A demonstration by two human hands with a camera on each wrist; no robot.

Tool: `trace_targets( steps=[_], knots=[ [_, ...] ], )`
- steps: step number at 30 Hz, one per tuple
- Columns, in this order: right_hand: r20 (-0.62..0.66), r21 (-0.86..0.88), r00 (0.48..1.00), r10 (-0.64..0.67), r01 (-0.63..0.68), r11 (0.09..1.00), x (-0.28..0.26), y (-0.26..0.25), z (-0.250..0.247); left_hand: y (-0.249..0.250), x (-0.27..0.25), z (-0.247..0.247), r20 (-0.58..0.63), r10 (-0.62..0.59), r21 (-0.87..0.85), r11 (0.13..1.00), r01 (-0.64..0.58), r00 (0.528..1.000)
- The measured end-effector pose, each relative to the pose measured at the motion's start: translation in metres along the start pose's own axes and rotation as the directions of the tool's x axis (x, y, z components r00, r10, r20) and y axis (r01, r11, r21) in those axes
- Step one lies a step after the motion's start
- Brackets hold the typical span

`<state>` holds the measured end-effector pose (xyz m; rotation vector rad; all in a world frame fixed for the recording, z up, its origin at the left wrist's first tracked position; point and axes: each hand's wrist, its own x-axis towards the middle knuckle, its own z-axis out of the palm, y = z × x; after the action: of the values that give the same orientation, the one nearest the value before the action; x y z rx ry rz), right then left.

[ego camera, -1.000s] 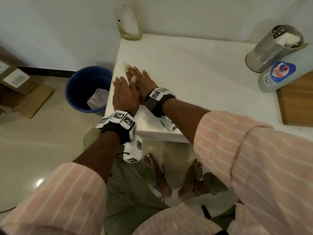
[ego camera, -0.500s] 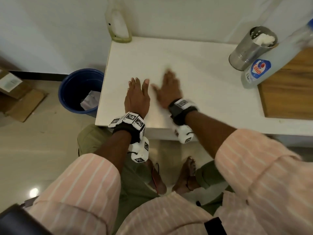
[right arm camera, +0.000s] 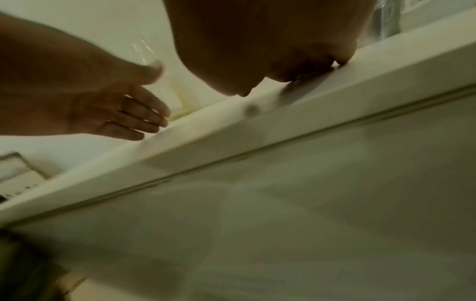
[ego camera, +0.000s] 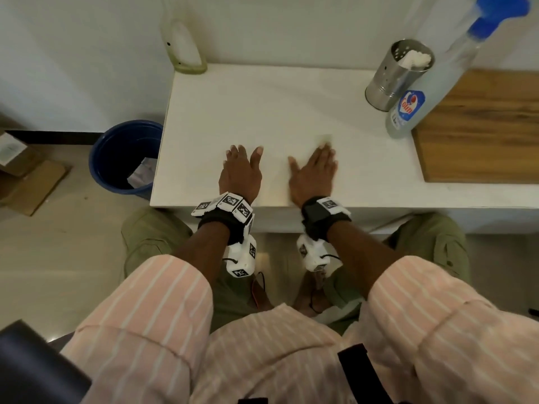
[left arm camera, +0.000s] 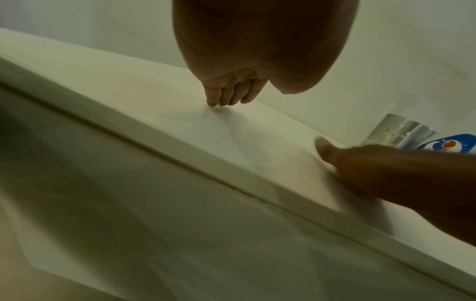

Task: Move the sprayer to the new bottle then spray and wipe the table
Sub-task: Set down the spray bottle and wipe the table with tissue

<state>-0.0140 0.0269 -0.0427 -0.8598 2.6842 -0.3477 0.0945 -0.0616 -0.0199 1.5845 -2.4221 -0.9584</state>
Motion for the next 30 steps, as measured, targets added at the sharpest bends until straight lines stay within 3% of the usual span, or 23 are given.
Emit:
trace_targets(
  steps=[2, 4, 6, 7, 9, 10, 11, 13, 14, 15, 16, 18, 20, 21, 23, 24, 26, 28, 30],
  knots=[
    [0.101, -0.009, 0.971, -0.219, 0.221, 0.975, -0.017, -0.027, 0.017, 0.001, -0.001, 0.005, -0.012, -0.009, 0.005, 1.0, 0.009, 1.0],
    [0.2, -0.018, 0.84, -0.504, 0.518, 0.855, -0.047, -0.046, 0.021, 0.0, -0.004, 0.008, -0.023, 0.006, 0.073, 0.997, -0.004, 1.0],
    [0.344, 0.054, 0.697, -0.63, 0.655, 0.754, -0.066, -0.044, 0.02, -0.001, -0.008, 0.01, -0.011, 0.01, 0.106, 0.994, -0.009, 1.0],
    [0.356, 0.019, 0.629, -0.691, 0.735, 0.678, -0.07, -0.038, 0.016, -0.001, -0.011, 0.011, -0.002, -0.002, 0.099, 0.995, 0.002, 1.0],
    [0.318, -0.149, 0.555, -0.769, 0.83, 0.537, -0.069, -0.018, 0.016, -0.001, -0.015, 0.013, 0.014, -0.004, 0.094, 0.996, 0.003, 1.0],
    [0.291, -0.205, 0.58, -0.761, 0.814, 0.543, -0.062, -0.002, 0.016, 0.0, -0.019, 0.015, 0.016, 0.0, 0.099, 0.995, -0.002, 1.0],
    [0.242, -0.239, 0.657, -0.714, 0.754, 0.612, -0.053, 0.017, 0.011, 0.0, -0.02, 0.019, 0.019, 0.013, 0.115, 0.993, -0.015, 1.0],
    [0.118, -0.273, 0.877, -0.467, 0.48, 0.834, -0.044, 0.06, -0.004, 0.003, -0.025, 0.024, 0.02, 0.026, 0.134, 0.991, -0.028, 0.999],
    [0.046, -0.259, 0.957, -0.286, 0.288, 0.922, -0.043, 0.078, -0.016, 0.005, -0.027, 0.026, 0.016, 0.023, 0.13, 0.991, -0.025, 1.0],
    [0.009, -0.247, 0.995, -0.104, 0.103, 0.964, -0.043, 0.091, -0.024, 0.009, -0.03, 0.028, 0.01, 0.025, 0.123, 0.992, -0.026, 1.0],
    [-0.015, -0.243, 0.999, 0.049, -0.051, 0.969, -0.045, 0.095, -0.032, 0.012, -0.033, 0.03, 0.005, 0.027, 0.126, 0.992, -0.027, 1.0],
    [-0.003, -0.223, 0.975, 0.22, -0.216, 0.951, -0.049, 0.081, -0.033, 0.02, -0.038, 0.033, 0.007, 0.039, 0.128, 0.991, -0.039, 0.999],
    [0.071, -0.206, 0.969, 0.237, -0.218, 0.954, -0.062, 0.048, -0.024, 0.025, -0.039, 0.036, 0.027, 0.037, 0.093, 0.995, -0.039, 0.999],
    [0.122, -0.24, 0.977, 0.174, -0.141, 0.96, -0.073, 0.029, -0.019, 0.026, -0.039, 0.035, 0.029, 0.031, 0.067, 0.997, -0.033, 0.999],
    [0.205, -0.367, 0.974, -0.1, 0.171, 0.914, -0.094, -0.004, 0.0, 0.025, -0.038, 0.03, 0.004, 0.023, 0.036, 0.999, -0.023, 1.0],
    [0.269, -0.411, 0.927, -0.26, 0.355, 0.84, -0.104, -0.016, 0.009, 0.022, -0.038, 0.026, -0.019, 0.023, 0.043, 0.999, -0.023, 1.0],
    [0.401, -0.369, 0.784, -0.474, 0.612, 0.7, -0.112, -0.031, 0.021, 0.012, -0.039, 0.017, -0.063, 0.019, 0.081, 0.997, -0.014, 0.998],
    [0.458, -0.254, 0.655, -0.601, 0.744, 0.618, -0.105, -0.035, 0.019, 0.001, -0.039, 0.011, -0.091, -0.015, 0.097, 0.995, 0.024, 0.996],
    [0.408, -0.233, 0.562, -0.719, 0.826, 0.513, -0.093, -0.032, 0.017, -0.01, -0.037, 0.005, -0.098, -0.071, 0.107, 0.991, 0.081, 0.993]
  ],
)
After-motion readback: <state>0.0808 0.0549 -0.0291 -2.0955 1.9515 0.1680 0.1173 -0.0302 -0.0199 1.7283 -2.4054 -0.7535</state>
